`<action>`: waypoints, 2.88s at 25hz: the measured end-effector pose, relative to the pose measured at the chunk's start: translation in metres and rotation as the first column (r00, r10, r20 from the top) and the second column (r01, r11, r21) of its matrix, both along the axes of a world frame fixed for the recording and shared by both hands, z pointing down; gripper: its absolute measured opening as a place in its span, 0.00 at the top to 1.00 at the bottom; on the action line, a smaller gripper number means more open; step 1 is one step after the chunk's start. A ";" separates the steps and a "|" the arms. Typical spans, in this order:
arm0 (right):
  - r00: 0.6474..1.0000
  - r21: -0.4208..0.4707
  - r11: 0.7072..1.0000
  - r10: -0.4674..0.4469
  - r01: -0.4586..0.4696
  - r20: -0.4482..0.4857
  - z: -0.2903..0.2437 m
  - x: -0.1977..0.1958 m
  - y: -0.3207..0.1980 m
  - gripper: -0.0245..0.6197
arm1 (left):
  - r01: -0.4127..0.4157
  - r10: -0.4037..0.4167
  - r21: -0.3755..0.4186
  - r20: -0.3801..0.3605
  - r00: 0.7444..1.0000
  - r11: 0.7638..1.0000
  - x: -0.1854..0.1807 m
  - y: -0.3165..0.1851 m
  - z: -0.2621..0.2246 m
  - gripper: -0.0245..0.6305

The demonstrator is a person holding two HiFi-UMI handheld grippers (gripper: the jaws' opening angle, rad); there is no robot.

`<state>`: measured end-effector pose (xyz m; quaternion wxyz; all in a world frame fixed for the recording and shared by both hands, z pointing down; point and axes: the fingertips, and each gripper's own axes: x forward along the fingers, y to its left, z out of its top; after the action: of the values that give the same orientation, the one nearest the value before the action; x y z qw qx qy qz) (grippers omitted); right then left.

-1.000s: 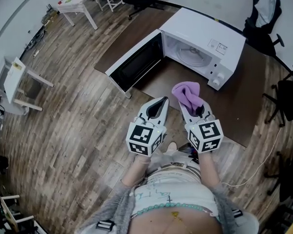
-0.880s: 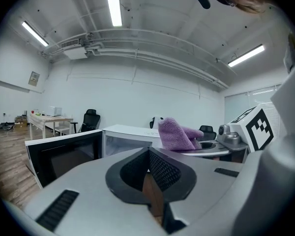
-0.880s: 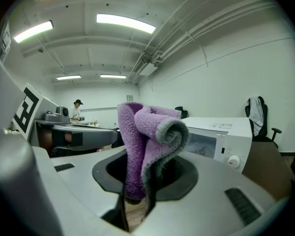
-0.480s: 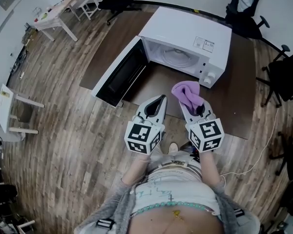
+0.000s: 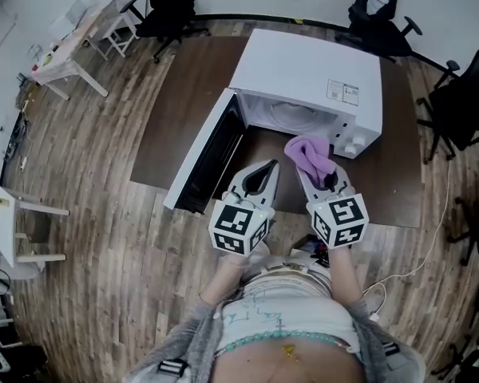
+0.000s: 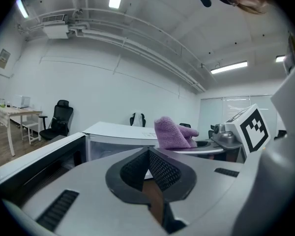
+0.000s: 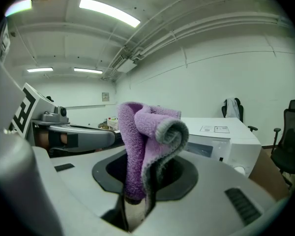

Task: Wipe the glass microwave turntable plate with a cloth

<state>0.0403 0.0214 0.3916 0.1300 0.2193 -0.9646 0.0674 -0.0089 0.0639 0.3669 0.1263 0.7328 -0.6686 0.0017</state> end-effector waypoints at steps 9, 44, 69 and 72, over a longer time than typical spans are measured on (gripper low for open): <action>0.987 -0.003 0.987 0.162 -0.162 -0.025 0.012 -0.030 -0.011 0.79 | -0.159 0.158 0.027 0.035 0.987 0.987 -0.038 -0.015 0.003 0.95; 0.990 -0.033 0.989 0.143 -0.144 -0.012 0.022 -0.003 -0.133 0.79 | -0.113 0.114 -0.117 0.001 0.993 0.987 -0.046 -0.149 0.044 0.95; 0.920 -0.077 0.923 0.365 -0.378 -0.143 0.062 -0.022 -0.132 0.79 | -0.215 0.201 -0.196 -0.090 0.976 0.957 -0.092 -0.183 0.112 0.94; 0.914 -0.079 0.918 0.375 -0.390 -0.152 0.065 -0.019 -0.133 0.79 | -0.215 0.201 -0.208 -0.086 0.976 0.954 -0.087 -0.185 0.120 0.94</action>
<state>0.0213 -0.1114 0.4562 0.1900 0.4006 -0.8871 0.1285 -0.0961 -0.1207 0.4868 0.2258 0.7808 -0.5790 0.0644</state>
